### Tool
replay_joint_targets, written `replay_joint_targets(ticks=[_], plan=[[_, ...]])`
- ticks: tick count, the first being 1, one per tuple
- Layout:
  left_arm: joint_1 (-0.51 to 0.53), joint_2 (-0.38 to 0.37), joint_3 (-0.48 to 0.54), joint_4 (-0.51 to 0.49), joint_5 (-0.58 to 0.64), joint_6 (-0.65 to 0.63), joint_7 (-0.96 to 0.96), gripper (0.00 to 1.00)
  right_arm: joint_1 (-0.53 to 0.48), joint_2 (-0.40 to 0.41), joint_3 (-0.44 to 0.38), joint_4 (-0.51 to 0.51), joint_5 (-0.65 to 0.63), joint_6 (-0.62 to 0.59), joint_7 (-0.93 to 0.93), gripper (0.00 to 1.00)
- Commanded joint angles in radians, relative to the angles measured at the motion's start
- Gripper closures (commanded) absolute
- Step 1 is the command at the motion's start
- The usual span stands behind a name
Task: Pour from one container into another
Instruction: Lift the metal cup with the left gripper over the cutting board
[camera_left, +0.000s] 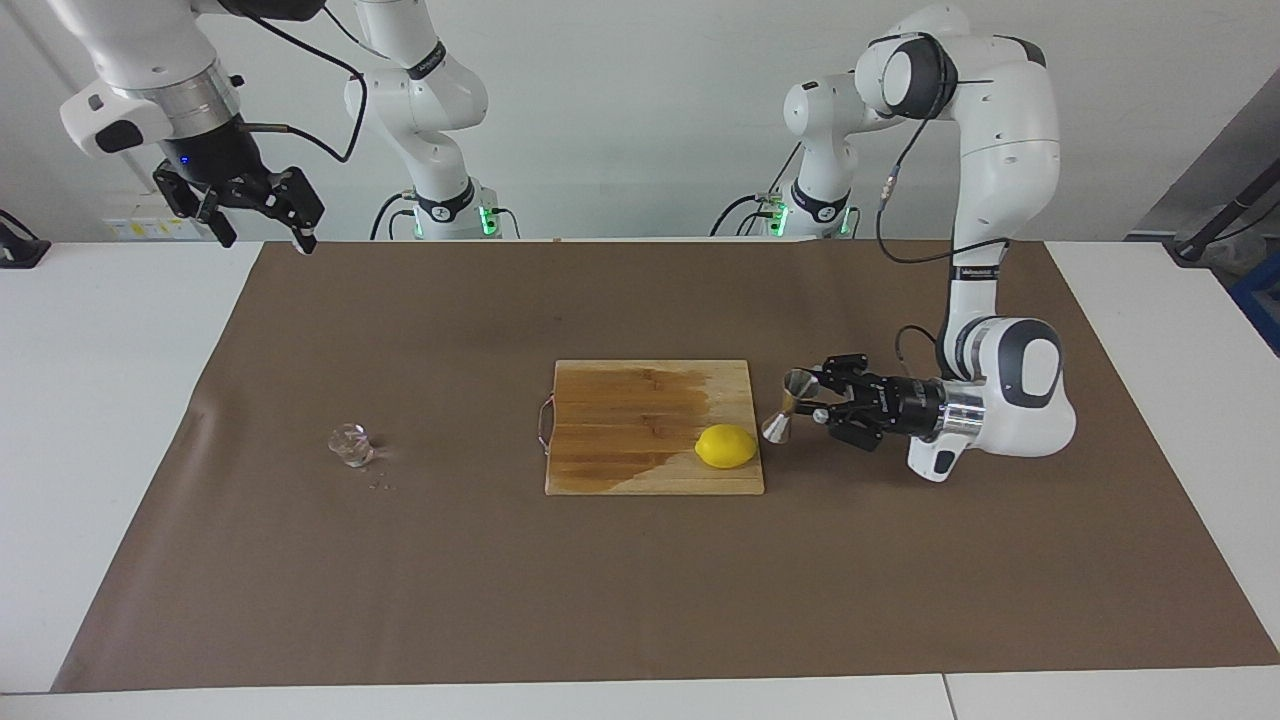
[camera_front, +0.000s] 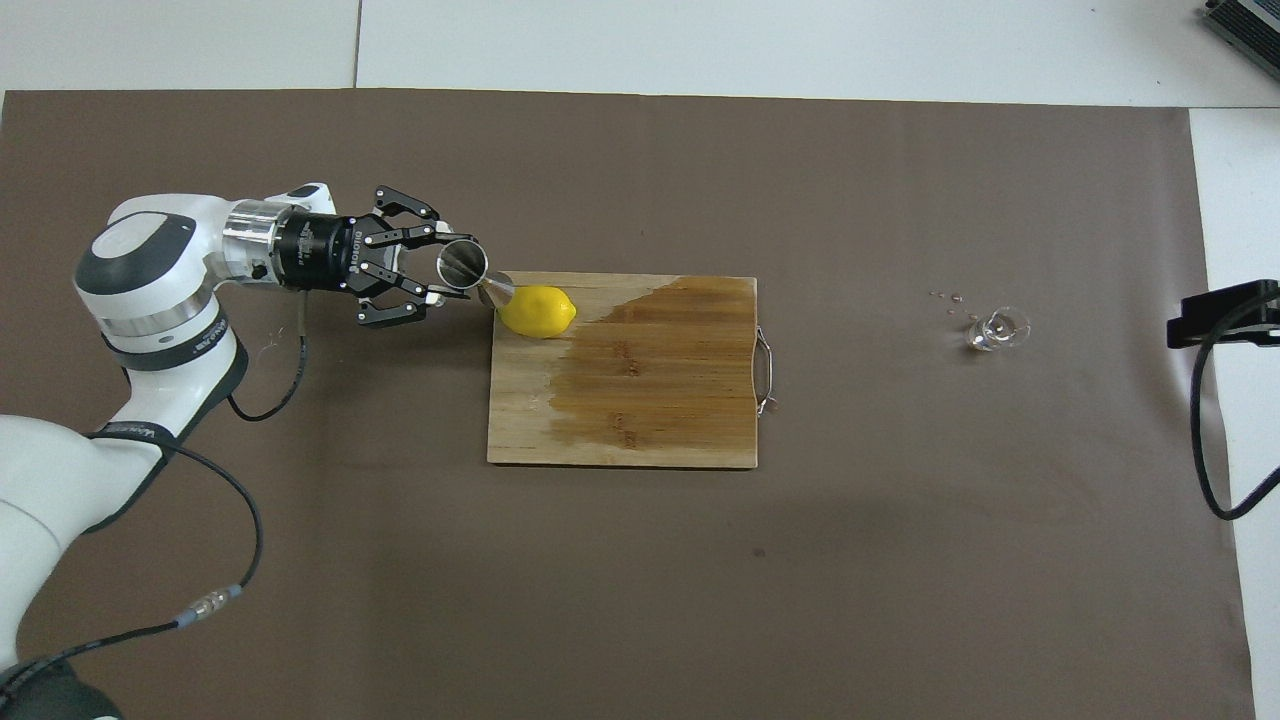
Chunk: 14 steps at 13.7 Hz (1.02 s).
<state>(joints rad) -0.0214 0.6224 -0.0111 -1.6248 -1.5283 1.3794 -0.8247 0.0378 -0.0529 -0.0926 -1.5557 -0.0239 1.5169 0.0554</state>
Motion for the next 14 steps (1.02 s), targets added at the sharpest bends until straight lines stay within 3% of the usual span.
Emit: replay_joint_targets(ticks=[1, 3, 8, 10, 14], plan=[[-0.274, -0.064, 0.214, -0.116, -0.137, 0.030, 0.044, 0.64, -0.001, -0.024, 0.005, -0.030, -0.007, 0.016, 0.001, 0.00], [-0.459, -0.066, 0.349, -0.164, -0.235, 0.035, 0.042, 0.65, -0.001, -0.024, 0.005, -0.030, -0.007, 0.016, 0.001, 0.00], [-0.751, -0.064, 0.534, -0.251, -0.345, 0.110, 0.124, 0.66, -0.001, -0.025, 0.005, -0.030, -0.007, 0.016, 0.001, 0.00], [-0.805, -0.061, 0.565, -0.276, -0.369, 0.118, 0.143, 0.67, -0.001, -0.024, 0.005, -0.030, -0.007, 0.016, 0.003, 0.00], [-0.815, -0.038, 0.569, -0.282, -0.378, 0.121, 0.194, 0.69, -0.001, -0.024, 0.005, -0.030, -0.007, 0.016, 0.003, 0.00]])
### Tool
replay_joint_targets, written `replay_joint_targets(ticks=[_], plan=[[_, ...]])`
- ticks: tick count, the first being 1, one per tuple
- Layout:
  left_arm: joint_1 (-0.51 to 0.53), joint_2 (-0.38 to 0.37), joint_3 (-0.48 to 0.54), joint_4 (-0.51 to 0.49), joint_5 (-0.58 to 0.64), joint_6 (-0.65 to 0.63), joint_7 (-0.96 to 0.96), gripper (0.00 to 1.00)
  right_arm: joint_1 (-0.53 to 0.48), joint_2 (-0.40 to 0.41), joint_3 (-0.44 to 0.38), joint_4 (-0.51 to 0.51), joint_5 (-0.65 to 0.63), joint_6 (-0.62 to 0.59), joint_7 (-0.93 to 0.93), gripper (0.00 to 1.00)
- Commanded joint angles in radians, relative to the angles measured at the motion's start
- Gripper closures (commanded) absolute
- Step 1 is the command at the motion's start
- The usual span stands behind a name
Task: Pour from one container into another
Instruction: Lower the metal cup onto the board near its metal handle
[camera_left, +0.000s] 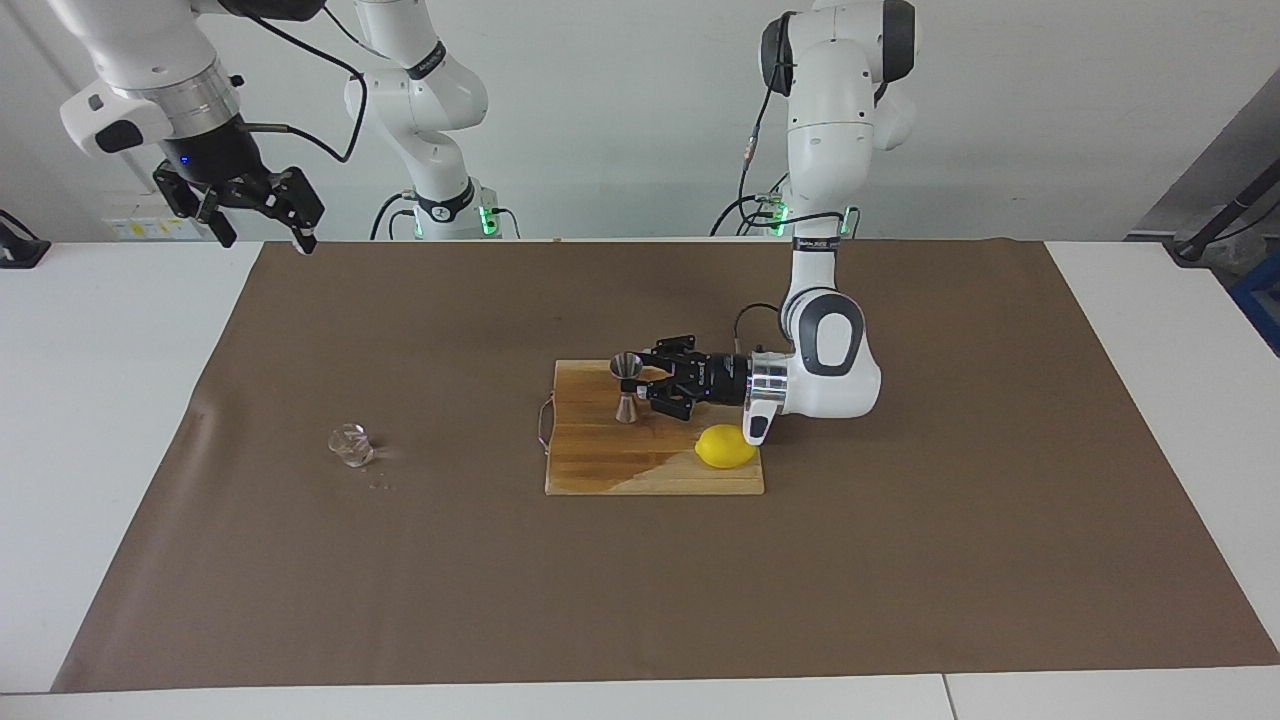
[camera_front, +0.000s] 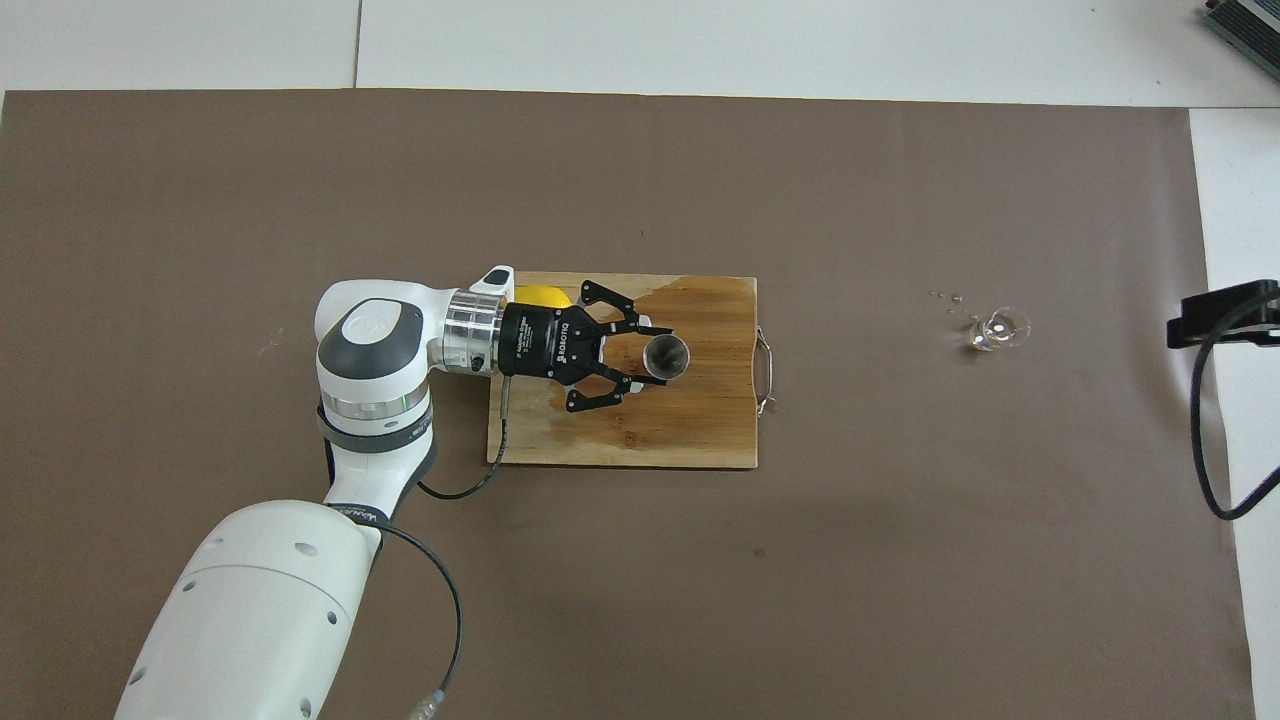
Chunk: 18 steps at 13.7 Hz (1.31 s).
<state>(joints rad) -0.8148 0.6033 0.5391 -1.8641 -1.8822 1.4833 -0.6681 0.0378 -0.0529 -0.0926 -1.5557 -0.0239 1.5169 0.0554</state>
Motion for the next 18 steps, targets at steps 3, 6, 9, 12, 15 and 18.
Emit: replay_joint_targets(ticks=[3, 6, 9, 12, 15, 18], plan=[[-0.021, -0.005, 0.019, -0.043, -0.028, 0.017, 0.062, 0.69, -0.001, -0.024, 0.005, -0.030, -0.007, 0.016, 0.001, 0.00], [-0.021, 0.019, 0.019, -0.043, -0.028, 0.017, 0.099, 0.69, -0.001, -0.024, 0.005, -0.030, -0.007, 0.016, 0.003, 0.00], [-0.021, 0.024, 0.019, -0.043, -0.028, 0.017, 0.108, 0.69, -0.001, -0.025, 0.005, -0.030, -0.007, 0.016, 0.001, 0.00], [-0.023, 0.039, 0.021, -0.041, -0.029, 0.023, 0.111, 0.69, -0.001, -0.024, 0.005, -0.030, -0.007, 0.016, 0.003, 0.00], [-0.032, 0.039, 0.021, -0.040, -0.037, 0.031, 0.111, 0.68, -0.001, -0.025, 0.005, -0.030, -0.007, 0.016, 0.001, 0.00], [-0.041, 0.027, 0.038, -0.040, -0.038, 0.034, 0.098, 0.68, -0.001, -0.024, 0.005, -0.030, -0.007, 0.016, 0.001, 0.00]])
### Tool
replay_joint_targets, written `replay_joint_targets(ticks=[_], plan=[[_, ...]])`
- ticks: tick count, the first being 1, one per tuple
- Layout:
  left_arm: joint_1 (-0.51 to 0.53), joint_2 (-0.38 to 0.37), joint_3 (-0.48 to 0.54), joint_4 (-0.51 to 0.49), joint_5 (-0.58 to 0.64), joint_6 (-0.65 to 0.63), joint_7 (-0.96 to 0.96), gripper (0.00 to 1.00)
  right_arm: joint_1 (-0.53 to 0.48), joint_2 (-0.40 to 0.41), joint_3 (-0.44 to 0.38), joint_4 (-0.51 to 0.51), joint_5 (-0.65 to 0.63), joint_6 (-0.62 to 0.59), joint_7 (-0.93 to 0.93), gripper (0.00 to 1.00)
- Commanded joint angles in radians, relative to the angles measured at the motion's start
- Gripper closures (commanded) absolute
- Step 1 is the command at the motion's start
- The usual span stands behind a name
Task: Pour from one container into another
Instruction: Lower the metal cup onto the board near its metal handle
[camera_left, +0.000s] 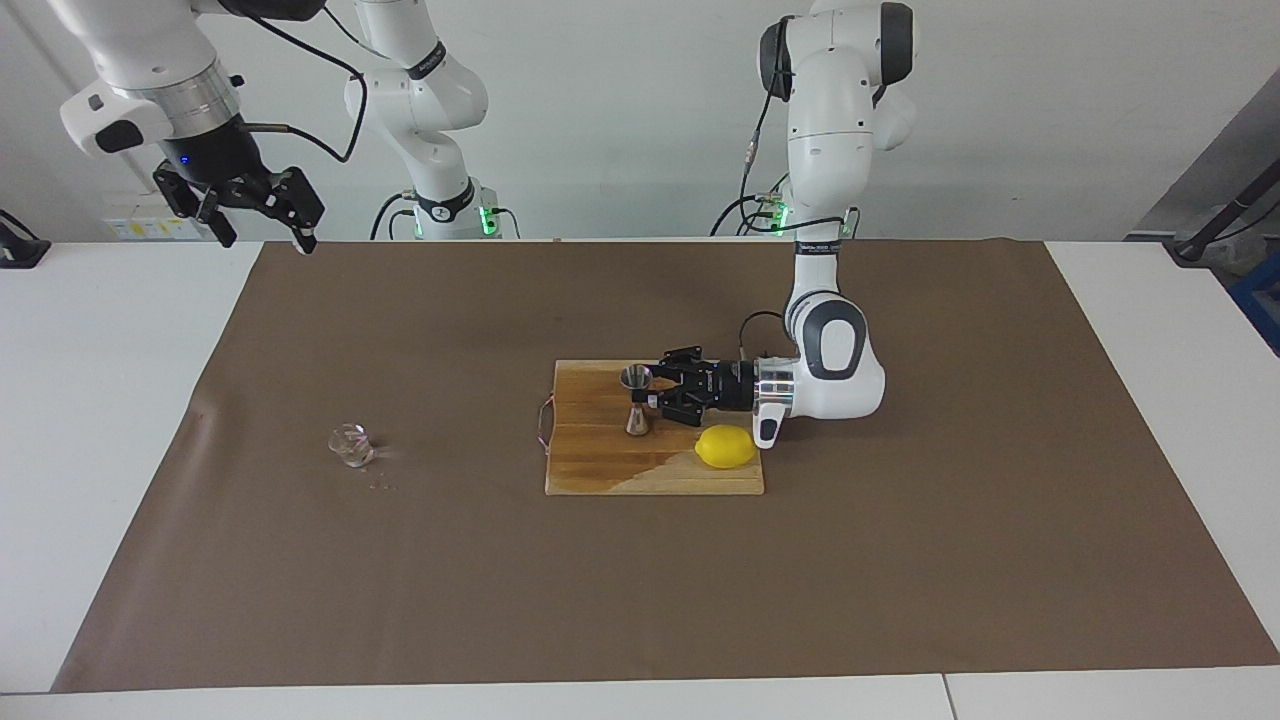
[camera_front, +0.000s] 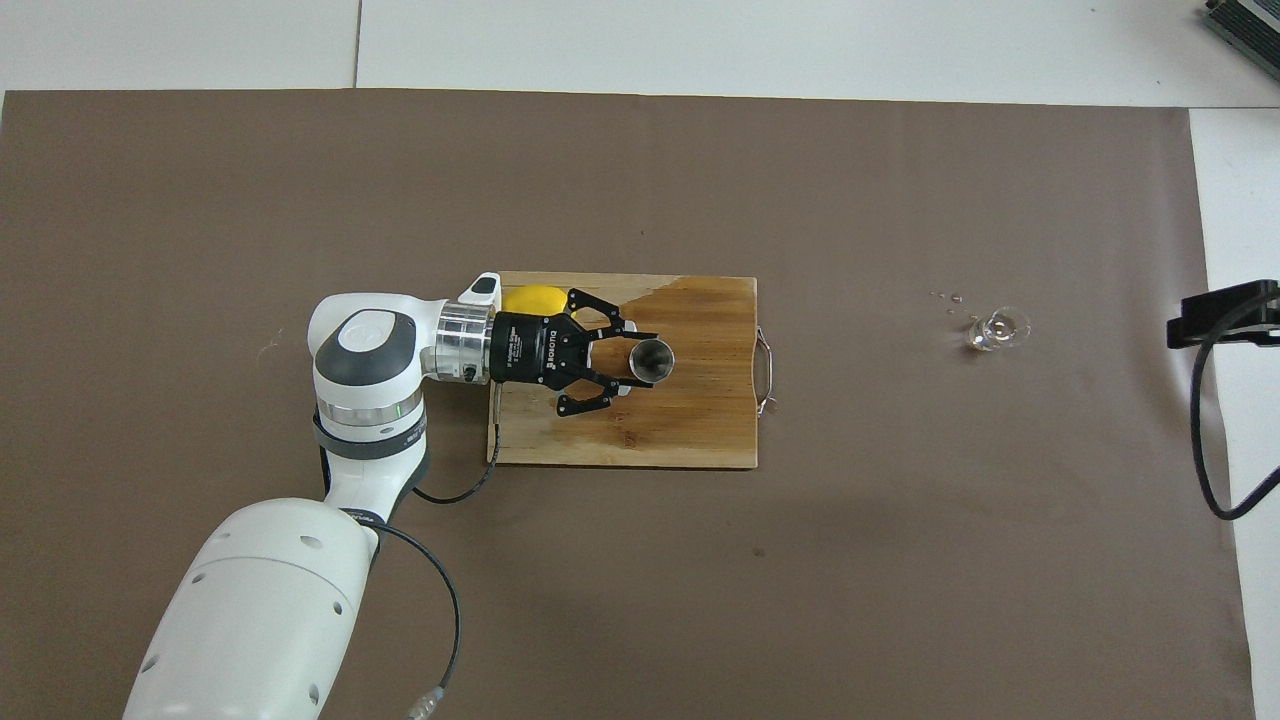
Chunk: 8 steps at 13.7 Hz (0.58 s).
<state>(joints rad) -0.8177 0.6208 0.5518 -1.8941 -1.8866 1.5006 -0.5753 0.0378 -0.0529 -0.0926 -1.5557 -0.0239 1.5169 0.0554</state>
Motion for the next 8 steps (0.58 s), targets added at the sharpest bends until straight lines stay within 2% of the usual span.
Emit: replay_joint_targets(ticks=[1, 8], plan=[[-0.049, 0.004, 0.039, -0.010, -0.034, 0.016, 0.002, 0.68, -0.001, -0.024, 0.005, -0.030, -0.007, 0.016, 0.001, 0.00], [-0.115, -0.044, 0.080, -0.011, -0.035, 0.070, -0.073, 0.69, -0.001, -0.024, 0.005, -0.030, -0.007, 0.016, 0.001, 0.00]])
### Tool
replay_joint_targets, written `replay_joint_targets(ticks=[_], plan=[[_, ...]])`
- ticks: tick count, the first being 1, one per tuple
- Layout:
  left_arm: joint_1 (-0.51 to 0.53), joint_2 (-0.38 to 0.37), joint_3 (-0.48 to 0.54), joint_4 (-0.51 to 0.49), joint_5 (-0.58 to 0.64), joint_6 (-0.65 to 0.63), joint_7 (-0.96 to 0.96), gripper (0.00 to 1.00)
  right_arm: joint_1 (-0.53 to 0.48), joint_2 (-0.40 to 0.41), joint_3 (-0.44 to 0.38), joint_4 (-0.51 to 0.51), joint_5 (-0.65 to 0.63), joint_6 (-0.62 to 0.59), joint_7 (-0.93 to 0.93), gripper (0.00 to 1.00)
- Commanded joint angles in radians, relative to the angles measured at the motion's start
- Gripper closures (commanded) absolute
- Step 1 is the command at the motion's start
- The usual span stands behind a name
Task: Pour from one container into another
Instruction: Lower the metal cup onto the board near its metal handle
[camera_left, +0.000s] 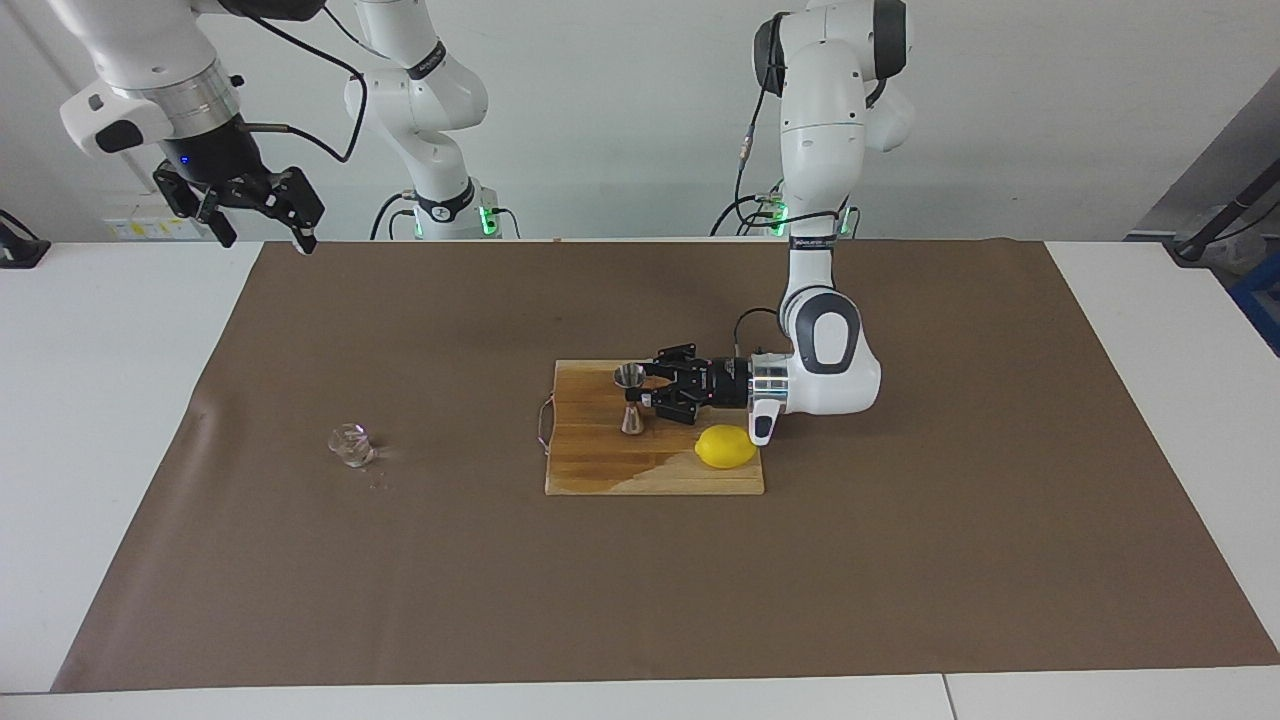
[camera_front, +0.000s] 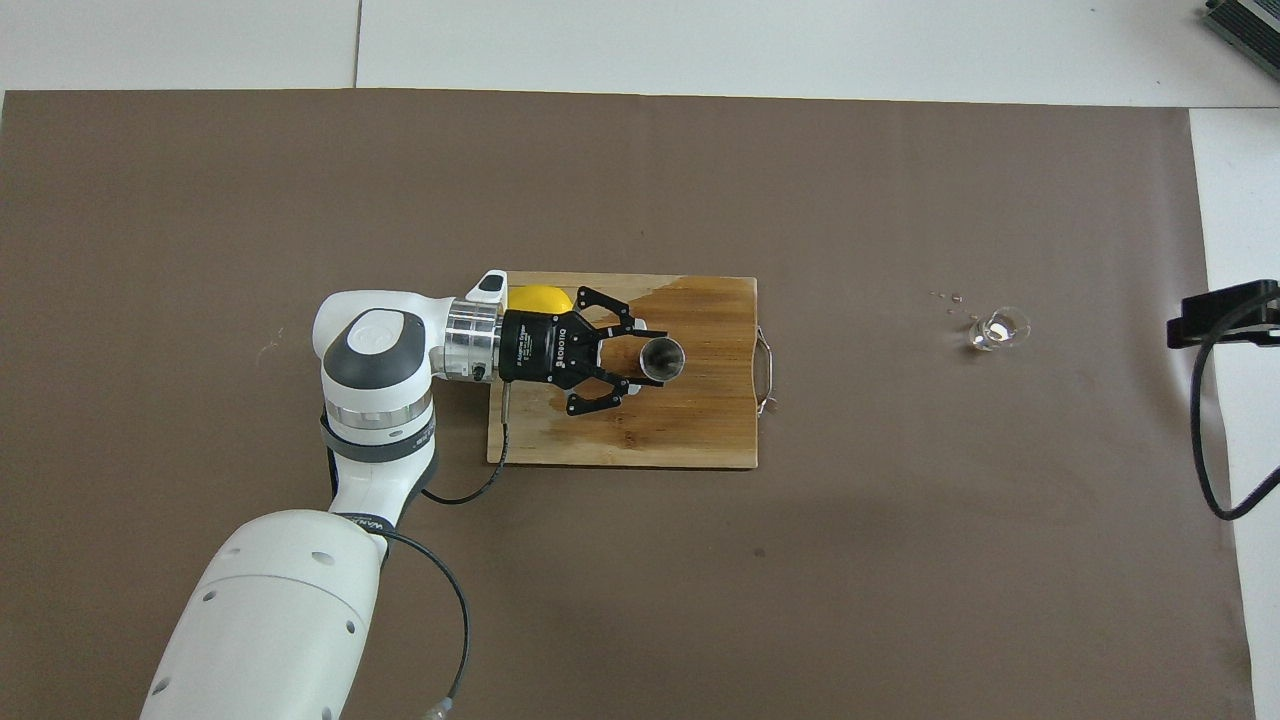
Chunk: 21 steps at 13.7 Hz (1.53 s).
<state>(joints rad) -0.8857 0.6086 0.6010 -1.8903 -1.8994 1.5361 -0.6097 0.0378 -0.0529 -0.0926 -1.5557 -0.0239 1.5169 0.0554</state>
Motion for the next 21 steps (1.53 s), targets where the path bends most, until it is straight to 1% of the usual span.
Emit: replay_joint_targets(ticks=[1, 7, 11, 21], plan=[[-0.055, -0.035, 0.037, -0.015, -0.024, 0.038, -0.050, 0.68, -0.001, -0.024, 0.005, -0.030, -0.007, 0.016, 0.003, 0.00], [-0.131, -0.036, 0.051, -0.015, -0.029, 0.123, -0.055, 0.69, -0.001, -0.024, 0.005, -0.030, -0.007, 0.016, 0.003, 0.00], [-0.170, -0.035, 0.052, -0.010, -0.061, 0.182, -0.070, 0.69, -0.001, -0.025, 0.005, -0.030, -0.007, 0.016, 0.003, 0.00], [-0.190, -0.032, 0.051, -0.004, -0.073, 0.236, -0.065, 0.69, -0.001, -0.024, 0.005, -0.030, -0.007, 0.016, 0.003, 0.00]])
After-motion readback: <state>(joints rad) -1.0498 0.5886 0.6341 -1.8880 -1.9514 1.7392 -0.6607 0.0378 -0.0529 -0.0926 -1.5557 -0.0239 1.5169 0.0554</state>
